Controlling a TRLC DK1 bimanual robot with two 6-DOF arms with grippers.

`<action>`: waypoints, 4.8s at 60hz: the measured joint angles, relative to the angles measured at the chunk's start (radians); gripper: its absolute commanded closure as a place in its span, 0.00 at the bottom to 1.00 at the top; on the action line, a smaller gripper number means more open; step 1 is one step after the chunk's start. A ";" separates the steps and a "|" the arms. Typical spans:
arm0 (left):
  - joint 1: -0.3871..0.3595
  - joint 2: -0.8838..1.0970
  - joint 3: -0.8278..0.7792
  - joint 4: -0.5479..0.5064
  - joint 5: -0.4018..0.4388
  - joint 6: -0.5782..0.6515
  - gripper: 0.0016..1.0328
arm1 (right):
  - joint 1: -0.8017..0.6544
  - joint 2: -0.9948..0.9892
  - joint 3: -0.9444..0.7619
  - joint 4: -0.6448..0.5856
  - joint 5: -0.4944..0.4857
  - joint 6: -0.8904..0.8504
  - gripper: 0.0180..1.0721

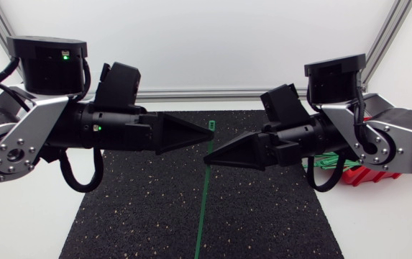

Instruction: Take a green cable tie from the red box, thread the tail through the head to close it, then place it in the transparent bin on the left.

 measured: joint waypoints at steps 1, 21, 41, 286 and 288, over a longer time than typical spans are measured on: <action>0.000 0.000 0.000 0.001 0.000 0.000 0.85 | 0.000 0.000 0.000 0.000 0.000 0.000 0.94; 0.000 0.006 0.000 0.011 -0.007 0.000 0.85 | 0.000 -0.007 -0.002 0.002 -0.004 0.000 0.94; -0.002 0.023 0.000 0.015 -0.007 0.000 0.85 | 0.000 -0.008 -0.006 0.002 -0.008 0.000 0.94; 0.294 0.261 0.257 -0.243 0.399 0.129 0.96 | 0.249 -0.161 -0.263 0.171 1.180 -1.748 0.04; 0.294 0.265 0.263 -0.251 0.399 0.129 0.96 | 0.258 -0.165 -0.263 0.192 1.179 -1.785 0.04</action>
